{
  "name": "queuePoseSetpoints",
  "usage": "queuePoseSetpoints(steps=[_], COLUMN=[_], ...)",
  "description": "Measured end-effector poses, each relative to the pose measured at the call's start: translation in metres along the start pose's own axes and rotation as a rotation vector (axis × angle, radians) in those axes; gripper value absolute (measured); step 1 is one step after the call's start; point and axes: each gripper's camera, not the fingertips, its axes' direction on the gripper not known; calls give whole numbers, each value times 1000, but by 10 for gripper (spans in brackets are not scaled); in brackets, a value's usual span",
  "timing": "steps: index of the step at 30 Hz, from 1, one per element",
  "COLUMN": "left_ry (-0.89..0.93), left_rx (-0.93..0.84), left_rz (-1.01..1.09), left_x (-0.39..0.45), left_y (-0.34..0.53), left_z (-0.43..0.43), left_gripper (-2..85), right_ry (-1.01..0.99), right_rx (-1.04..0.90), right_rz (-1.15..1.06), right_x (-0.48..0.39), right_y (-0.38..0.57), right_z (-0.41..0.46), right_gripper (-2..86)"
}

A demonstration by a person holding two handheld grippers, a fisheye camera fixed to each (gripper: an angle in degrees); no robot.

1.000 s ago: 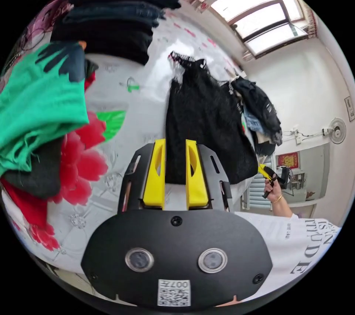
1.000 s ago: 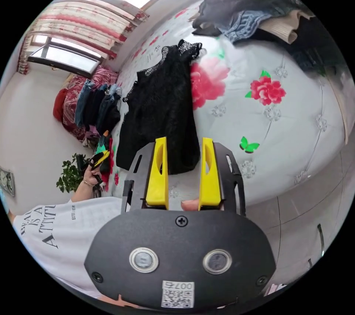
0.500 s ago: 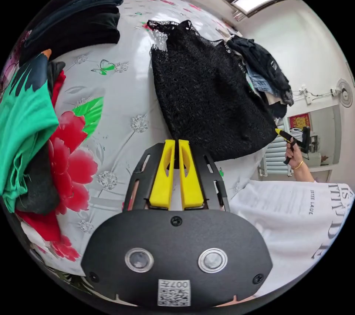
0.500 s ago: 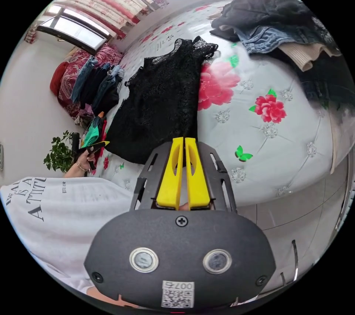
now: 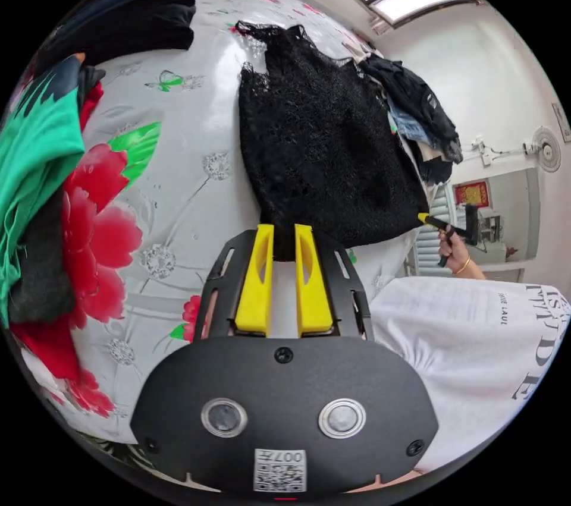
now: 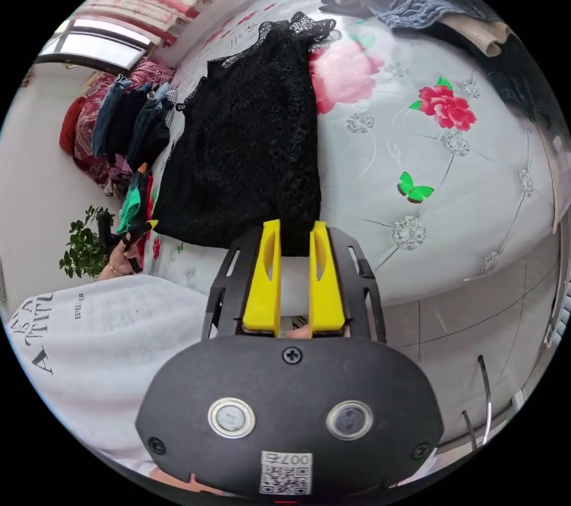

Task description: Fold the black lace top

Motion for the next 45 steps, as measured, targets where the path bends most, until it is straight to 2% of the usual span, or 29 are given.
queuePoseSetpoints(steps=[4, 8, 10, 12, 14, 16, 20, 28, 35, 40, 45], left_ry=[-50, 68, 91, 93, 93, 78, 77, 98, 310, 393, 491], left_rx=[-64, 73, 126, 92, 46, 30, 93, 155, 125, 151, 271], left_rz=[27, 43, 97, 118, 80, 40, -22, 94, -8, -33, -73], left_x=[2, 11, 16, 13, 3, -3, -7, -3, -23, -13, -17], left_y=[3, 31, 47, 58, 61, 62, 63, 104, 174, 161, 84], left_z=[4, -41, -56, -51, -38, -31, -38, -91, -118, -148, -177], left_gripper=[3, -4, -2, 9, 37, 45, 0, -9, -10, -10, -9], right_ry=[-53, -107, -59, -43, -109, -112, -72, -184, -358, -466, -587], right_rx=[109, 266, 261, 201, 119, 115, 152, 322, 333, 349, 401], right_rz=[-68, -165, -139, -95, -53, -28, -36, -42, 145, 157, 92], right_x=[-10, -15, -8, 6, 22, 27, 24, 50, 93, 107, 116], right_y=[12, 59, 73, 75, 67, 62, 60, 136, 214, 207, 126], right_z=[-36, -90, -94, -84, -65, -56, -62, -145, -152, -175, -208], right_gripper=[38, 52, 62, 72, 71, 57, 14, 0, -1, -1, 0])
